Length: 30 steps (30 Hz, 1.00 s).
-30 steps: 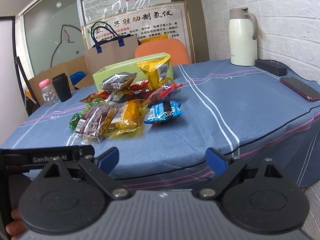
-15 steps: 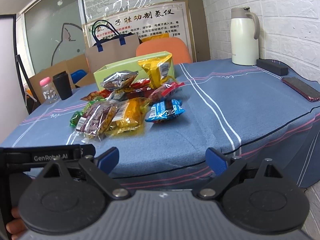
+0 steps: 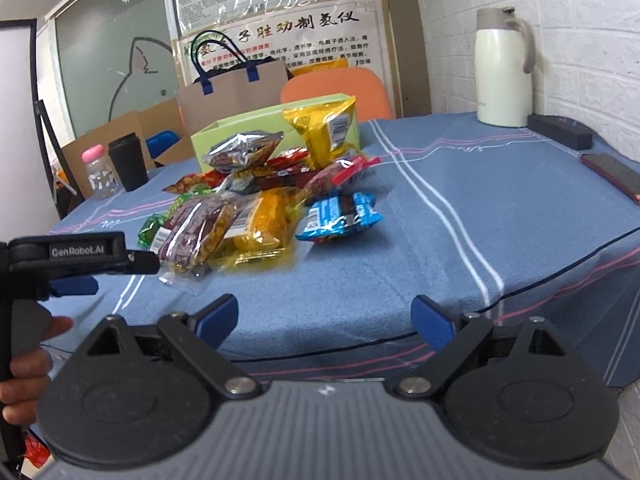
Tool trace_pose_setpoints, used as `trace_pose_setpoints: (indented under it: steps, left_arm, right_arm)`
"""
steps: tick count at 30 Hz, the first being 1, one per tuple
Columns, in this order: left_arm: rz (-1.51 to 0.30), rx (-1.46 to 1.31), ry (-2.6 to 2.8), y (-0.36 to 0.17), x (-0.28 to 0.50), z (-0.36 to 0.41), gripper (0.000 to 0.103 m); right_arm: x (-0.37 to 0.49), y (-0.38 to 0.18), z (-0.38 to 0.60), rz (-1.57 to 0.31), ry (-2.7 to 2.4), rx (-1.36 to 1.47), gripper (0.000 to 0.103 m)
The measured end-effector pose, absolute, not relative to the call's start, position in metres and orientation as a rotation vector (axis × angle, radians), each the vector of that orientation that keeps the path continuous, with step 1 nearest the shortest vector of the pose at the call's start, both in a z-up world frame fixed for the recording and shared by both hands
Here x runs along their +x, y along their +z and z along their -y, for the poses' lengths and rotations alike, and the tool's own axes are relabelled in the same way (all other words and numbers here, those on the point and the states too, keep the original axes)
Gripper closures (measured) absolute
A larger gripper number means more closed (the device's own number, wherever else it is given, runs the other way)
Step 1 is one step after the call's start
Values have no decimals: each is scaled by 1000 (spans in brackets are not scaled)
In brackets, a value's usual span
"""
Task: Organize snacks
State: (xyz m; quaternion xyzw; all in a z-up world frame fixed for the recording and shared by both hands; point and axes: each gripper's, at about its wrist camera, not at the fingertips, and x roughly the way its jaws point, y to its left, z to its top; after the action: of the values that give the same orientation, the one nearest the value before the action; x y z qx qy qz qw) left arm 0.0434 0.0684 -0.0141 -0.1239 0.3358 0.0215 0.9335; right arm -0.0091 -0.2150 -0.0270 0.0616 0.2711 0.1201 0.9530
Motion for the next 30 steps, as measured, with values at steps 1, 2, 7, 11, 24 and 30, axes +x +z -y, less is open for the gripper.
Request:
trace_pose_setpoints:
  steps: [1, 2, 7, 11, 24, 30]
  left_arm:
    - [-689, -261, 48, -15, 46, -72, 11]
    - [-691, -268, 53, -15, 50, -75, 11]
    - [-669, -269, 31, -2, 72, -77, 11]
    - [-657, -241, -18, 7, 93, -72, 11]
    - [-763, -233, -67, -13, 144, -73, 10]
    - [-787, -266, -21, -14, 140, -93, 11]
  right_arm:
    - [-6, -25, 212, -541, 258, 115, 11]
    - [-2, -22, 208, -532, 270, 93, 11]
    - [38, -7, 187, -495, 280, -46, 11]
    - [73, -6, 172, -522, 342, -112, 11]
    - [128, -19, 174, -608, 398, -130, 11]
    - [123, -12, 186, -588, 313, -140, 11]
